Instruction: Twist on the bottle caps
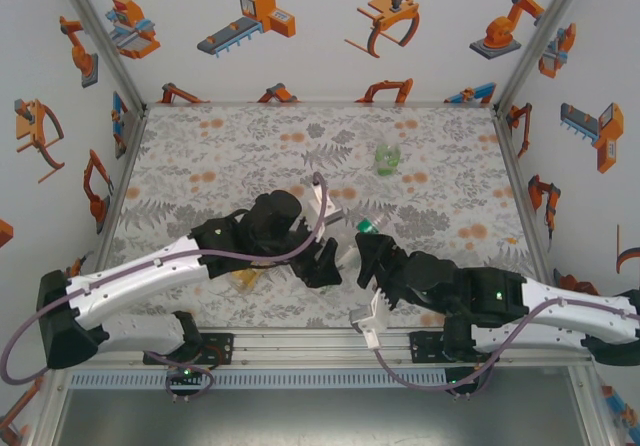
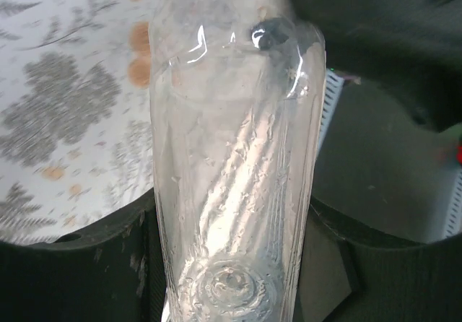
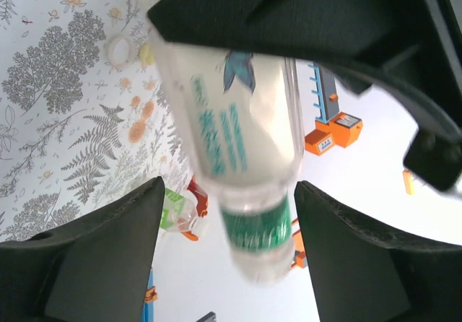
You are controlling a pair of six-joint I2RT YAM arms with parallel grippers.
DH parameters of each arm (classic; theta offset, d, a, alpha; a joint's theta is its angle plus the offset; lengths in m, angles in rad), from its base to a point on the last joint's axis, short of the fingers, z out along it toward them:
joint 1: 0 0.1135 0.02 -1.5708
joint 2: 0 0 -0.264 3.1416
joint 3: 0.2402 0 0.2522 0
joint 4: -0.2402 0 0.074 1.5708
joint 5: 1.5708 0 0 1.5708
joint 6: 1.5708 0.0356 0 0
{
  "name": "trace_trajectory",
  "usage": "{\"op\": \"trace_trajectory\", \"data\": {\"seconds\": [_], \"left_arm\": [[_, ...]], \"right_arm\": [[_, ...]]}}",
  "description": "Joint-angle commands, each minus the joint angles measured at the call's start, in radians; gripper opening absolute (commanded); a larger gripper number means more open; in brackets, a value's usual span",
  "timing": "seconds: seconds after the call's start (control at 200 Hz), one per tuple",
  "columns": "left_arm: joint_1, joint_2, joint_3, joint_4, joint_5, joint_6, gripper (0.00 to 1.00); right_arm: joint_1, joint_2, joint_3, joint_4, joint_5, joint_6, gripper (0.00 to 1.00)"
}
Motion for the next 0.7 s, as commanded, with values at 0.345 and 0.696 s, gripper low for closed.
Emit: {"op": "trace_trajectory", "data": {"seconds": [0.345, 0.696], "left_arm": [[0.044, -0.178, -0.079, 0.018, -0.153, -0.022, 0.35], [0.045, -0.314, -0.146, 0.131, -0.240, 0.024, 0.33]], "right_arm": [[-0.051, -0.010, 0.032, 0.200, 0.099, 0.603, 0.70], [-0.072, 0.069, 0.207, 0.132, 0.406, 1.981, 0.66]]}}
